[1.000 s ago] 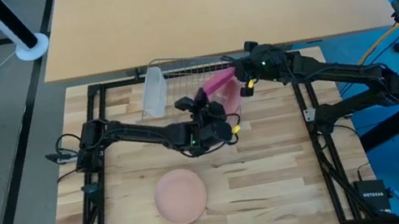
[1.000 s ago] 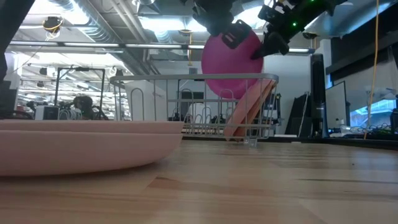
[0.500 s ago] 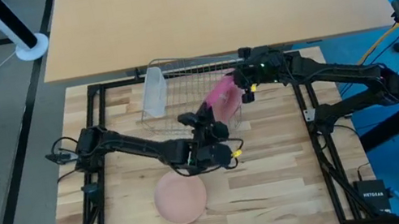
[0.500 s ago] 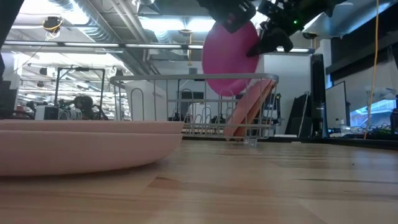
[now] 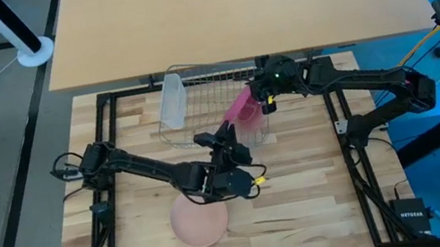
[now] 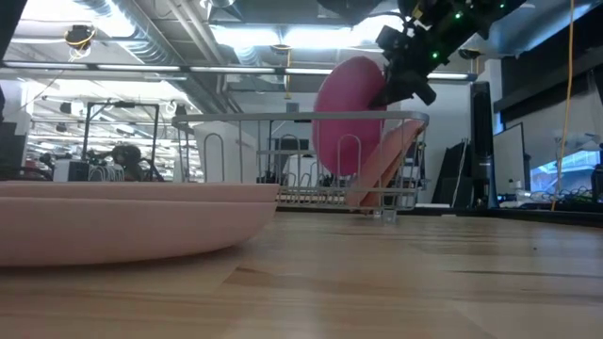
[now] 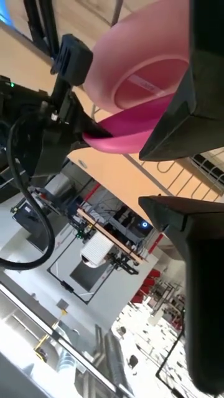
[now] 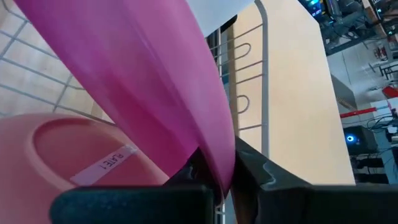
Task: Sort dishes
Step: Put the pink plate into the dish rack
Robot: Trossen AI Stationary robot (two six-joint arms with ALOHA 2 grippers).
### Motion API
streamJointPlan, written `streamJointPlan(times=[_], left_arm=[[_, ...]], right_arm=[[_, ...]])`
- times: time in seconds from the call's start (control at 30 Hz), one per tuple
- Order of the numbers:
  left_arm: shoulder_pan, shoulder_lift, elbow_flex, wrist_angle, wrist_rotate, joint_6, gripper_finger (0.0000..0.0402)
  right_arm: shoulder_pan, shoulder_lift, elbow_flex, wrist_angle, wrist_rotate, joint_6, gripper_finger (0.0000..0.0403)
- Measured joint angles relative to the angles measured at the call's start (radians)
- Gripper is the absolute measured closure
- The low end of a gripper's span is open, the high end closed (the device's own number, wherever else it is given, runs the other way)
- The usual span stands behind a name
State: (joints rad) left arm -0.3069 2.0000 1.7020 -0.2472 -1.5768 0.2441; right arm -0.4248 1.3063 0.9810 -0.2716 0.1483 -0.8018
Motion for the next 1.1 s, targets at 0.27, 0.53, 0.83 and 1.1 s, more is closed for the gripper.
streamJointPlan(times=[0.27,0.53,0.83,1.1], left_arm=[[0.035,-0.005,0.000,-0.005,0.003,-0.001,0.0323],[0.099,-0.005,0.000,-0.005,0.006,-0.146,0.0342],[0.143,-0.005,0.000,-0.010,0.094,-0.420,0.0386],[0.173,-0.005,0.000,-0.237,0.216,-0.670,0.0396]], right_arm=[[-0.001,0.000,-0.001,0.032,0.016,-0.083,0.0380],[0.000,0.000,-0.001,0.040,0.010,-0.128,0.0381],[-0.001,0.000,-0.001,0.062,0.018,-0.177,0.0379],[-0.001,-0.001,-0.001,0.082,0.027,-0.207,0.0378]])
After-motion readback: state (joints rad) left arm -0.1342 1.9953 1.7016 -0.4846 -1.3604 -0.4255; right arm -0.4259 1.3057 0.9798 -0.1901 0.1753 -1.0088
